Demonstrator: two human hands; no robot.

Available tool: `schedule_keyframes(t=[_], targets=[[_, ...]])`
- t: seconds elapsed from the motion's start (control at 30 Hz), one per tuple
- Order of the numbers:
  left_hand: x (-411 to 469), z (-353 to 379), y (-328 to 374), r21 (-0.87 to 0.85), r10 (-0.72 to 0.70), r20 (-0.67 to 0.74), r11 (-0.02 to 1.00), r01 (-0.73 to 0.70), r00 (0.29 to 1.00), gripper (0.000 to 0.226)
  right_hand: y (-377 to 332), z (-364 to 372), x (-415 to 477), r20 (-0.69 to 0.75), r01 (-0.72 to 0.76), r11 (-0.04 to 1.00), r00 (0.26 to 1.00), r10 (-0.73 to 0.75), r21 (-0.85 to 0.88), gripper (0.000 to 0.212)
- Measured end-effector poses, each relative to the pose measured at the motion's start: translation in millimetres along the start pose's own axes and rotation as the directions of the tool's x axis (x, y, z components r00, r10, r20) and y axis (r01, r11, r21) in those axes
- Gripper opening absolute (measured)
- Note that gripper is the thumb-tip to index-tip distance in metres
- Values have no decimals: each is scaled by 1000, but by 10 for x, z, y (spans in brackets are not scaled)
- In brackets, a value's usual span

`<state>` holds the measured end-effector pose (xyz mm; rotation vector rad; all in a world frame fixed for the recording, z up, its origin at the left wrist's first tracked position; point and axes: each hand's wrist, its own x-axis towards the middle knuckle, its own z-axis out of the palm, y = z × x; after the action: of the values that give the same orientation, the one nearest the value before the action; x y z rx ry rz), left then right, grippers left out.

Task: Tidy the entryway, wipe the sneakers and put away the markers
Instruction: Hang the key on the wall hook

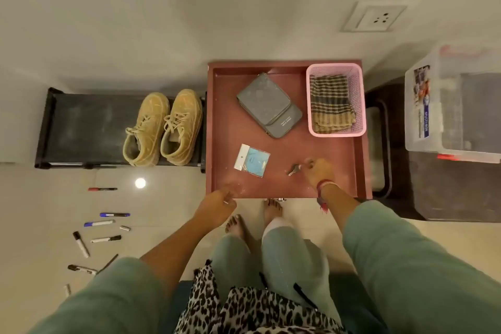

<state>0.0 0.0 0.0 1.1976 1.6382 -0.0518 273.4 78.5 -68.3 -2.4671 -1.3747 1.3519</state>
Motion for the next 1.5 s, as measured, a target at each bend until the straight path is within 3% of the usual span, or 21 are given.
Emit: schedule_keyframes(t=[0.1, 0.2, 0.37, 0.6, 0.73, 0.87, 1.03, 1.1, 1.2, 1.27, 1.37, 1.5], targets=[[105, 108, -67, -83, -31, 8, 996, 31, 1000, 8, 21, 171, 124, -79, -13, 1000, 997, 12, -3, 26], [174, 174, -162, -27, -16, -8, 1000, 16, 1000, 8, 45, 290, 183, -148, -30, 999, 988, 32, 19, 22], [68, 105, -207, -16, -51, -46, 999, 51, 998, 8, 29, 229, 113, -141, 46, 998, 989, -41, 34, 15], [-618, -534, 137, -22, -75, -130, 997, 73, 989, 15, -526, -453, -845, -157, 354, 935, 925, -346, 22, 7], [-1055, -983, 479, -184, -79, -297, 983, 24, 952, 13, -973, -963, -1438, -162, 513, 857, 850, -501, 41, 8], [-1314, -1324, 777, -200, 28, -435, 971, -127, 900, 11, -1433, -1413, -1903, -254, 702, 711, 697, -671, 49, 9], [-1423, -1635, 1053, -239, 72, -610, 933, -270, 789, 12, -1978, -1967, -2348, -395, 880, 472, 414, -820, -57, 8], [-1447, -1789, 1168, -250, 88, -658, 911, -327, 748, 13, -2248, -2228, -2469, -427, 926, 353, 266, -864, -136, 9], [-1489, -2089, 1429, -215, 160, -726, 870, -443, 668, 14, -2748, -2738, -2687, -479, 957, 190, 63, -876, -221, 7], [-1560, -2319, 1657, -190, 206, -762, 835, -516, 614, 21, -3081, -3118, -2883, -508, 961, 112, -32, -861, -251, 6], [-1714, -2674, 2006, -136, 259, -811, 789, -599, 525, 21, -3535, -3635, -3181, -561, 975, 31, -100, -822, -219, 7], [-1935, -3071, 2381, -92, 284, -866, 718, -690, 411, 14, -4071, -4145, -3449, -604, 998, -28, -61, -794, -64, 10]])
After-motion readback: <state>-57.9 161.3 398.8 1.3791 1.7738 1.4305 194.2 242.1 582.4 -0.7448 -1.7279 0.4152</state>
